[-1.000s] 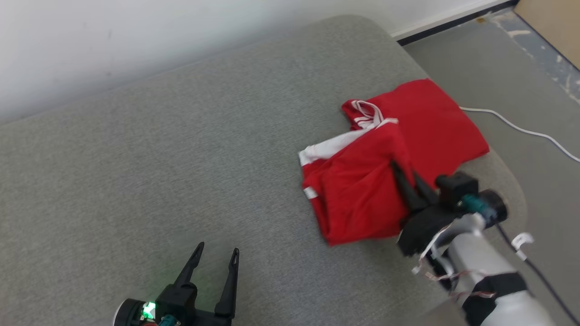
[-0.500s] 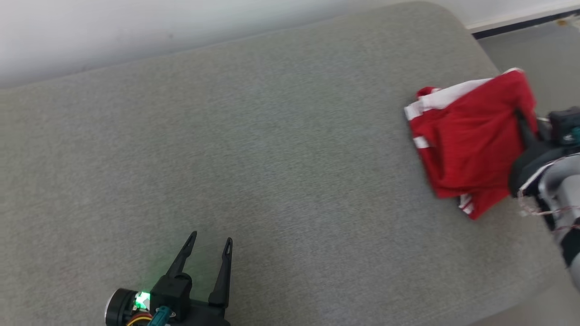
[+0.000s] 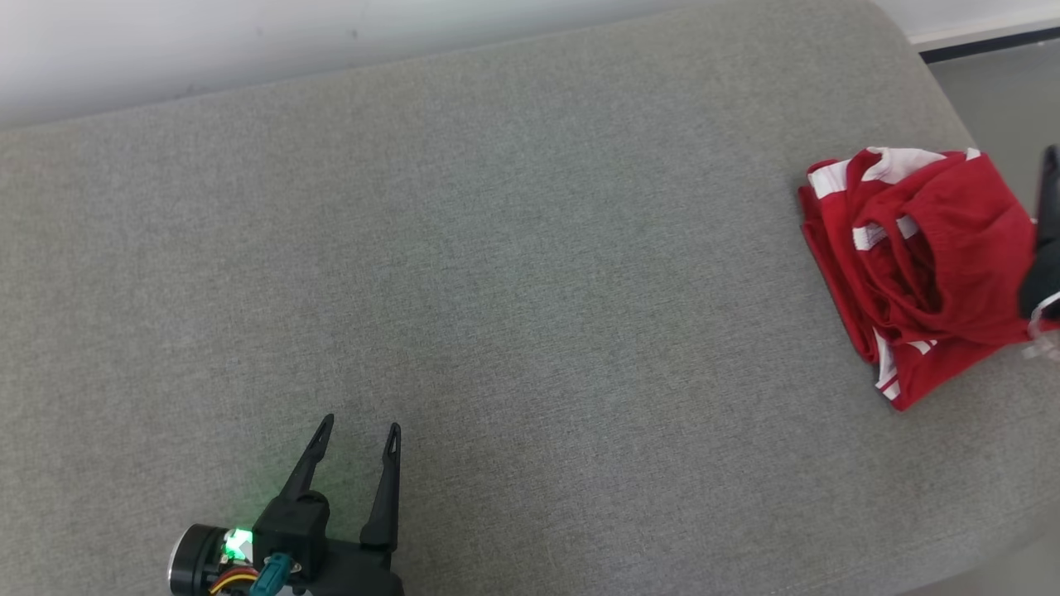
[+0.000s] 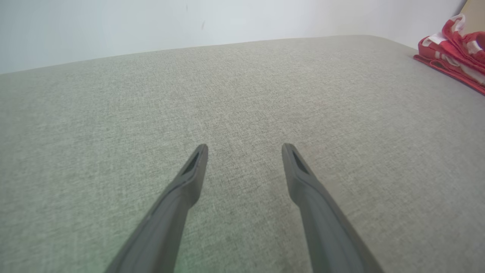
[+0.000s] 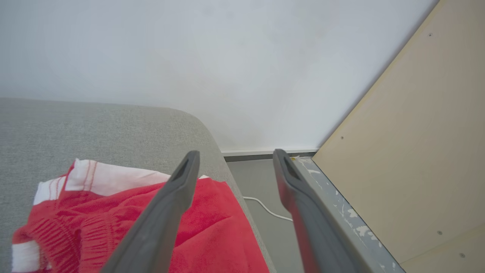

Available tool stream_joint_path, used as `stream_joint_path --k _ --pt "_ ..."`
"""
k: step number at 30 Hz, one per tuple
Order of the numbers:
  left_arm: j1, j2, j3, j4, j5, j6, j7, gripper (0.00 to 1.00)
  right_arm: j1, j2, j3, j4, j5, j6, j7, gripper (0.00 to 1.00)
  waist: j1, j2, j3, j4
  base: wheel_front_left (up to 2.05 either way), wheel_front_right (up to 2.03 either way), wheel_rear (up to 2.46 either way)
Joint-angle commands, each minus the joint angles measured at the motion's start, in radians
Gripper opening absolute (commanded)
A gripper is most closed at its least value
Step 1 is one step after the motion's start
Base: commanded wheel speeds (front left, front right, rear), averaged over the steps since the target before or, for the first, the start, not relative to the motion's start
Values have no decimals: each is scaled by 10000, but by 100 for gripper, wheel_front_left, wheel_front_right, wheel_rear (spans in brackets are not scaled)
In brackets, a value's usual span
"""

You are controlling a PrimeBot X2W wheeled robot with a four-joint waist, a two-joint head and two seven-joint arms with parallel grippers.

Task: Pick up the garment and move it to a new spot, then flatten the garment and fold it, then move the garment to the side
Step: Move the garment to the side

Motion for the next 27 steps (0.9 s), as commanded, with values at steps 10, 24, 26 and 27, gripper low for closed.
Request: stream_joint_path --k 10,24,26,27 --pt "481 7 535 -52 -146 268 -28 100 2746 2995 -741 -4137 -495 -4 -22 100 -1 -1 -634 -93 0 0 0" --pt "1083 2 762 -65 -410 412 -28 100 5710 4386 83 -5203 595 -4 -22 100 -1 -1 -1620 851 0 0 0" --pt "1203 0 815 -78 -452 457 -28 100 6023 4497 223 -5294 660 -4 -22 100 -1 -1 -1748 1007 0 0 0" --pt "1277 2 863 -76 -473 479 -28 100 6137 4533 280 -5404 668 -4 -24 100 -1 -1 -1803 1070 0 0 0"
